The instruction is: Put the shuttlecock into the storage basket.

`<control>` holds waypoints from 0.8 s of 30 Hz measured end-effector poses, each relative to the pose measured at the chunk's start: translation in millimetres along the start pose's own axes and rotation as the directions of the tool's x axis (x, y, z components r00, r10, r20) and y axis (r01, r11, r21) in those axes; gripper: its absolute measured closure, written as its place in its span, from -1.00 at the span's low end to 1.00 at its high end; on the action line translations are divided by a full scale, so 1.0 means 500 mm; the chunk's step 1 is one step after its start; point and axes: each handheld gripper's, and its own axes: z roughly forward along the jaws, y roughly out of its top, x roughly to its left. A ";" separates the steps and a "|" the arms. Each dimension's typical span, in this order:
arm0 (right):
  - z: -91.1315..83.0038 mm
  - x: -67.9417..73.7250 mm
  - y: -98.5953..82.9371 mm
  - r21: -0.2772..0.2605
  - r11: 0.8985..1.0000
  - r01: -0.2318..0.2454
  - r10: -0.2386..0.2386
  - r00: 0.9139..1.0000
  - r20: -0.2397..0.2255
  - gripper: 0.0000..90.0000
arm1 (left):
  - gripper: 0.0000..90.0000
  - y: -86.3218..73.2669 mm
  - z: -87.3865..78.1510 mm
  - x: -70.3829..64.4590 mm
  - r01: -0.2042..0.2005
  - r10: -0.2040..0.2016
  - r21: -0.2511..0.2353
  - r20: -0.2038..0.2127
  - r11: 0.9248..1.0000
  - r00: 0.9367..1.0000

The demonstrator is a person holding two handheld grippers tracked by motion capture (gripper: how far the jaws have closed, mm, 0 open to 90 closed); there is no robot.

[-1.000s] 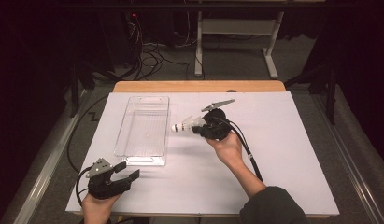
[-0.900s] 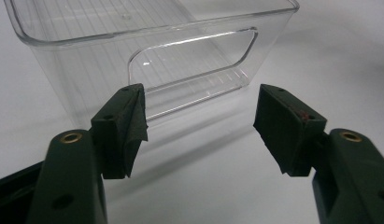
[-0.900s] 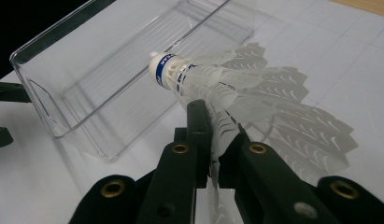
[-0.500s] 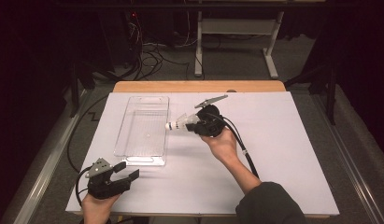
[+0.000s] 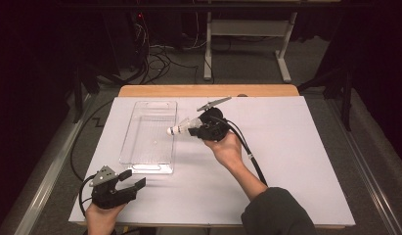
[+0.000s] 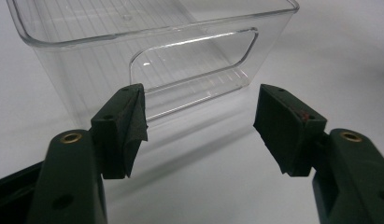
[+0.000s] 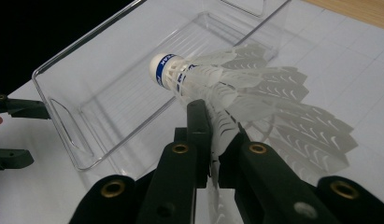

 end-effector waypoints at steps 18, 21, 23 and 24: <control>0.036 0.028 0.025 0.010 1.000 0.013 -0.012 1.000 -0.029 0.96 | -0.23 0.001 -0.001 0.002 0.000 0.000 -0.003 -0.001 1.000 1.000; 0.040 0.031 0.028 0.010 1.000 0.015 -0.015 0.999 -0.032 0.96 | -0.23 0.000 -0.002 0.002 0.002 -0.002 -0.004 -0.001 1.000 1.000; 0.042 0.033 0.030 0.011 1.000 0.016 -0.015 0.999 -0.032 0.96 | -0.23 0.000 -0.002 0.002 0.003 -0.003 -0.004 0.000 1.000 1.000; 0.043 0.034 0.031 0.011 1.000 0.014 -0.013 0.999 -0.034 0.96 | -0.23 0.001 -0.001 0.002 0.002 -0.002 -0.003 0.000 1.000 1.000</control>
